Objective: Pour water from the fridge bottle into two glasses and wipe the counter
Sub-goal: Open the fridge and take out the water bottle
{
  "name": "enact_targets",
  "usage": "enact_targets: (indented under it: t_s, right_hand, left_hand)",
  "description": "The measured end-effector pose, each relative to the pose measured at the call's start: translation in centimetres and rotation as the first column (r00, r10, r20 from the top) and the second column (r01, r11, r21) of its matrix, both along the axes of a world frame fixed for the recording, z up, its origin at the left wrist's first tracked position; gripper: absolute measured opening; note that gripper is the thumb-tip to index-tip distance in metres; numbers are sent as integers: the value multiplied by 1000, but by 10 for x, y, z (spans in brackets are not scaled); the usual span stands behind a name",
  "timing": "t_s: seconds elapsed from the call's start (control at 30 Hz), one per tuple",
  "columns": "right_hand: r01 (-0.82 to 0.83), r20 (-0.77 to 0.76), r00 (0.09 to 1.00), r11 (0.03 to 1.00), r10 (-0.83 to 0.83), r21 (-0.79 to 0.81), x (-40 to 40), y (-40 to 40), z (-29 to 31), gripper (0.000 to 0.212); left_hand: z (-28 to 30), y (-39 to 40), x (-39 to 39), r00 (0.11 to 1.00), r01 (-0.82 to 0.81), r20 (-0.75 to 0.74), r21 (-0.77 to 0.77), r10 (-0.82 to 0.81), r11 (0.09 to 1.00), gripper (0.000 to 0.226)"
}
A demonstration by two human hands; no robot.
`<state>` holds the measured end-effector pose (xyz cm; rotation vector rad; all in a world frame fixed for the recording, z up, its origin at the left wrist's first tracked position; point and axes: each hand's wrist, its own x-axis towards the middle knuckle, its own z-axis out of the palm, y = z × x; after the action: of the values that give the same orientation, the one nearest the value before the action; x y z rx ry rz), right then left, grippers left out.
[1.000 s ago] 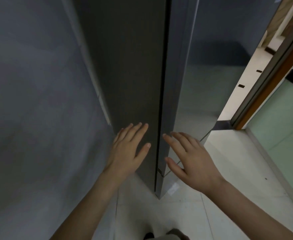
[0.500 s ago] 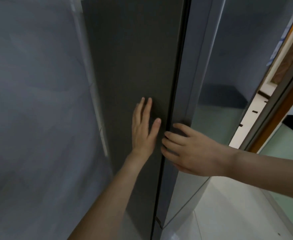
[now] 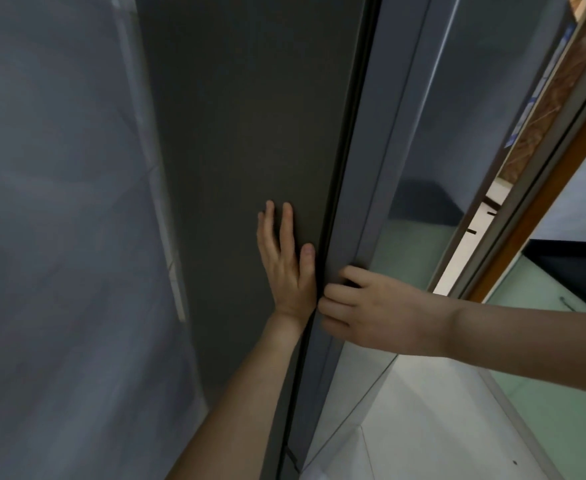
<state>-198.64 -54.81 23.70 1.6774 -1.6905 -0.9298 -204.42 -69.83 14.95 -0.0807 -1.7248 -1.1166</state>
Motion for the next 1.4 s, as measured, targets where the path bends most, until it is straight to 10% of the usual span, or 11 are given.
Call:
enact_targets:
  t_s: [0.53,0.77,0.93,1.13,1.4]
  right_hand:
    - [-108,-43,994,987,103,-118,-7,-7,-9,11]
    - [15,-37,999,999,-14,39,22,28,3,56]
    - [141,61,988,990,-141,16,40,70,-7,28]
    - [479,-238,855,878,-461,20,42,49,-23,61]
    - [399,-341,864,917,-370,15,54,67,-33,58]
  left_hand:
    - [-1,0,-2,1000,-8,4,-14,8,1000,57]
    - [0,-5,9,997,29,79,-123,-19,992,62]
    - [0,0,9,986,-53,144,-223,87,973,85]
    - [1,2,11,977,-75,178,-234,119,969,93]
    - [5,0,17,970,-61,212,-272,122,960,97]
